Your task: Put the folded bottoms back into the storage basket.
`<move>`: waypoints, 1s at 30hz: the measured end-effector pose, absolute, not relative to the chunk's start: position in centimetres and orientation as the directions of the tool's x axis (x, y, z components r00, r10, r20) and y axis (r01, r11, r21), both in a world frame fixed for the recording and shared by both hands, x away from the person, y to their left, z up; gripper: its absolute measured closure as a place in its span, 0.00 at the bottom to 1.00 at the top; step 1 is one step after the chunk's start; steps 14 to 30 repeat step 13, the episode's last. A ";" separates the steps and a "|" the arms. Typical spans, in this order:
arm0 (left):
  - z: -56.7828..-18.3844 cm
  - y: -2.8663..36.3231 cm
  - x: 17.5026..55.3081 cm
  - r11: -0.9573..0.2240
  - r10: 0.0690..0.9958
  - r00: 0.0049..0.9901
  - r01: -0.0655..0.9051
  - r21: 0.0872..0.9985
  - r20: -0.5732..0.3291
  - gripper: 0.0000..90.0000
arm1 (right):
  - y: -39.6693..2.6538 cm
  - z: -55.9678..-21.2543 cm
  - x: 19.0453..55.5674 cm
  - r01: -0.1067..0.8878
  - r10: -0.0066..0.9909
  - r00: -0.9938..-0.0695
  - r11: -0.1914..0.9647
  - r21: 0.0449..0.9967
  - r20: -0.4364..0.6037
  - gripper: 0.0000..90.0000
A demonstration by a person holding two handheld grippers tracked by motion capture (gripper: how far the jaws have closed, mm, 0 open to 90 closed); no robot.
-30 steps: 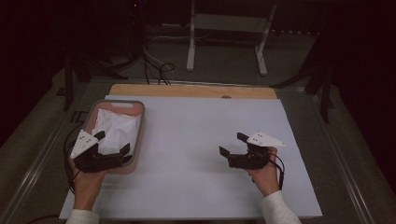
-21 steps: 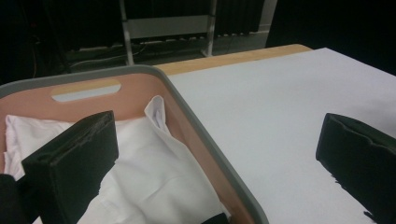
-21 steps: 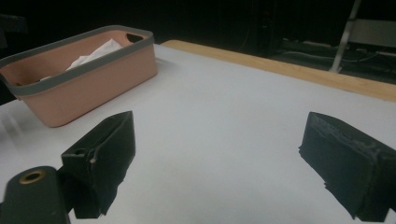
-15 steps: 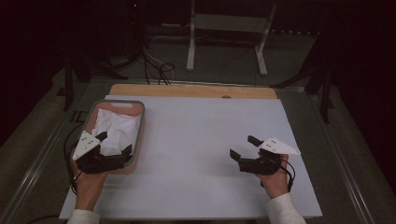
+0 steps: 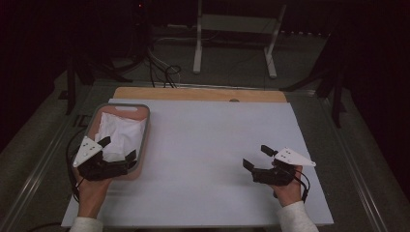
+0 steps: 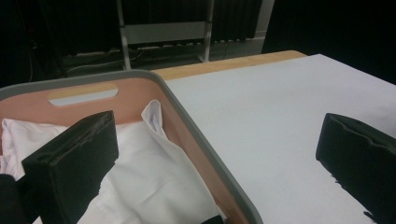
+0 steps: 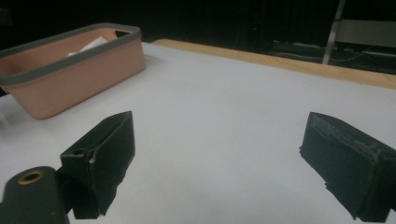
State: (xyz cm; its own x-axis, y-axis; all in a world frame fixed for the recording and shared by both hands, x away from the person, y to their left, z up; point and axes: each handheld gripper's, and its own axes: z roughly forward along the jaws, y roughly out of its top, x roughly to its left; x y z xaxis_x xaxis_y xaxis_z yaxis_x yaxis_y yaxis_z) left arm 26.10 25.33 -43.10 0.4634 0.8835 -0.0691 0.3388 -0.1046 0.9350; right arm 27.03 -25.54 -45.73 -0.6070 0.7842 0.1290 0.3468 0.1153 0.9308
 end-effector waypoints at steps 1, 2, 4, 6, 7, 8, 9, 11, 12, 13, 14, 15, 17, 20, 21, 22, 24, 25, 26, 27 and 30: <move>-43.1 25.3 26.1 -0.103 0.883 0.463 0.340 0.935 -0.071 0.00 | -25.6 -45.8 27.0 0.350 0.785 -0.606 0.120 0.929 0.127 0.11; -43.2 25.3 26.1 -0.104 0.883 0.463 0.342 0.934 -0.071 0.00 | -25.6 -45.9 27.0 0.350 0.786 -0.605 0.122 0.929 0.125 0.11; -43.2 25.3 26.1 -0.102 0.883 0.463 0.343 0.934 -0.073 0.00 | -25.7 -46.0 27.0 0.351 0.788 -0.602 0.122 0.928 0.124 0.11; -43.2 25.3 26.1 -0.103 0.883 0.463 0.344 0.933 -0.073 0.00 | -25.8 -46.0 27.0 0.351 0.790 -0.601 0.121 0.928 0.125 0.11; -43.3 25.3 26.1 -0.102 0.884 0.462 0.345 0.933 -0.074 0.00 | -25.8 -46.0 27.0 0.350 0.789 -0.601 0.122 0.929 0.123 0.11; -43.3 25.3 26.1 -0.101 0.884 0.461 0.345 0.933 -0.075 0.00 | -25.8 -46.1 27.0 0.349 0.789 -0.602 0.122 0.929 0.122 0.11; -43.3 25.3 26.2 -0.102 0.886 0.458 0.348 0.932 -0.074 0.00 | -25.8 -46.1 27.0 0.351 0.789 -0.601 0.120 0.929 0.126 0.11; -43.4 25.3 26.2 -0.099 0.886 0.458 0.350 0.932 -0.078 0.00 | -25.9 -46.2 27.0 0.353 0.790 -0.600 0.120 0.928 0.126 0.11; -43.5 25.3 26.2 -0.098 0.886 0.457 0.352 0.931 -0.079 0.00 | -25.9 -46.3 27.0 0.356 0.791 -0.599 0.123 0.927 0.125 0.11; -43.5 25.3 26.2 -0.098 0.887 0.455 0.353 0.930 -0.079 0.00 | -25.9 -46.4 27.1 0.354 0.791 -0.600 0.128 0.926 0.120 0.11; -43.5 25.3 26.2 -0.098 0.887 0.455 0.353 0.930 -0.079 0.00 | -25.9 -46.4 27.1 0.354 0.791 -0.600 0.128 0.926 0.120 0.11; -43.5 25.3 26.2 -0.098 0.887 0.455 0.353 0.930 -0.079 0.00 | -25.9 -46.4 27.1 0.354 0.791 -0.600 0.128 0.926 0.120 0.11; -43.5 25.3 26.2 -0.098 0.887 0.455 0.353 0.930 -0.079 0.00 | -25.9 -46.4 27.1 0.354 0.791 -0.600 0.128 0.926 0.120 0.11; -43.5 25.3 26.2 -0.098 0.887 0.455 0.353 0.930 -0.079 0.00 | -25.9 -46.4 27.1 0.354 0.791 -0.600 0.128 0.926 0.120 0.11; -43.5 25.3 26.2 -0.098 0.887 0.455 0.353 0.930 -0.079 0.00 | -25.9 -46.4 27.1 0.354 0.791 -0.600 0.128 0.926 0.120 0.11; -43.5 25.3 26.2 -0.098 0.887 0.455 0.353 0.930 -0.079 0.00 | -25.9 -46.4 27.1 0.354 0.791 -0.600 0.128 0.926 0.120 0.11; -43.5 25.3 26.2 -0.098 0.887 0.455 0.353 0.930 -0.079 0.00 | -25.9 -46.4 27.1 0.354 0.791 -0.600 0.128 0.926 0.120 0.11; -43.5 25.3 26.2 -0.098 0.887 0.455 0.353 0.930 -0.079 0.00 | -25.9 -46.4 27.1 0.354 0.791 -0.600 0.128 0.926 0.120 0.11; -43.5 25.3 26.2 -0.098 0.887 0.455 0.353 0.930 -0.079 0.00 | -25.9 -46.4 27.1 0.354 0.791 -0.600 0.128 0.926 0.120 0.11; -43.5 25.3 26.2 -0.098 0.887 0.455 0.353 0.930 -0.079 0.00 | -25.9 -46.4 27.1 0.354 0.791 -0.600 0.128 0.926 0.120 0.11; -43.5 25.3 26.2 -0.098 0.887 0.455 0.353 0.930 -0.079 0.00 | -25.9 -46.4 27.1 0.354 0.791 -0.600 0.128 0.926 0.120 0.11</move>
